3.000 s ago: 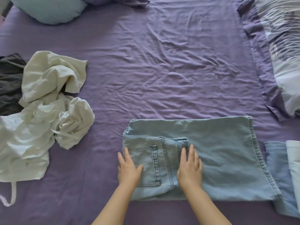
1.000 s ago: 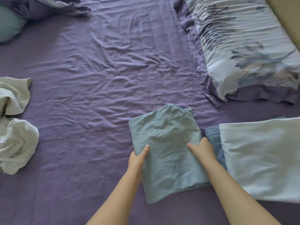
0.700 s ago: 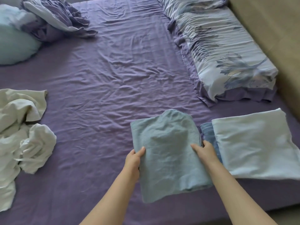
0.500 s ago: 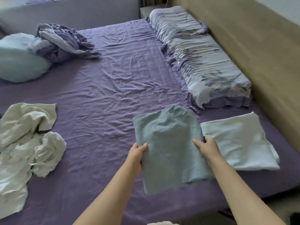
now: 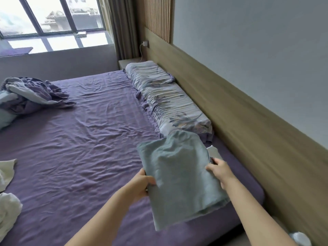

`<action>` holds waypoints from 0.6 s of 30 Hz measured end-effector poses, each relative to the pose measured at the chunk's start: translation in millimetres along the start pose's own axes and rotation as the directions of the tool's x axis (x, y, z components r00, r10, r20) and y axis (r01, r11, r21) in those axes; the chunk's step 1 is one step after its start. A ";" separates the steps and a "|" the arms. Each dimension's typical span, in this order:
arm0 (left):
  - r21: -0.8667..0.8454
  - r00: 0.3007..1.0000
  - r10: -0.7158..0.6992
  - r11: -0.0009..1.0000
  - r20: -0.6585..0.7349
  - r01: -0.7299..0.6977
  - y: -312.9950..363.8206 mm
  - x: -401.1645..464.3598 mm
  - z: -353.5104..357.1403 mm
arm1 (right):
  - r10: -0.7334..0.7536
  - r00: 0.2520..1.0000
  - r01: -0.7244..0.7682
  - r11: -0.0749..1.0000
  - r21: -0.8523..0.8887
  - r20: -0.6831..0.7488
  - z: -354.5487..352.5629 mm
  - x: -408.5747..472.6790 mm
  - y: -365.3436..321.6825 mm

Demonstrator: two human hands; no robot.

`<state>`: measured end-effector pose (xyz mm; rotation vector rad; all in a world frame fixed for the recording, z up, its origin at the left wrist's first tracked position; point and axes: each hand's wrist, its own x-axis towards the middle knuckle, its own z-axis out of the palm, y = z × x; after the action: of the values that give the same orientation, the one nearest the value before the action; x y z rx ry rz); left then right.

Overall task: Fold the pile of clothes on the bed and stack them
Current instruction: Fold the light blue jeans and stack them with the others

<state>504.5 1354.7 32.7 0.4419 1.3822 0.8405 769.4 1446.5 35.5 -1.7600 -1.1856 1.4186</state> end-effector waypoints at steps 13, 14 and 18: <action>0.049 0.982 -0.002 0.999 -0.187 0.011 -8.2 117.8 147.0 | 0.119 0.991 -0.120 0.993 0.006 0.063 -123.4 121.9 32.1; 0.048 0.979 -0.011 0.999 -0.203 0.021 -10.5 124.9 150.9 | 0.133 0.989 -0.134 0.991 0.013 0.062 -124.4 130.5 36.3; 0.056 0.962 -0.046 0.996 -0.271 0.064 -19.0 148.8 158.1 | 0.183 0.978 -0.185 0.983 0.017 0.101 -123.6 157.9 52.2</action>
<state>657.7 1483.2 -54.0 0.3452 1.6693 0.8337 908.8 1576.2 -46.5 -1.8393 -1.0708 1.6381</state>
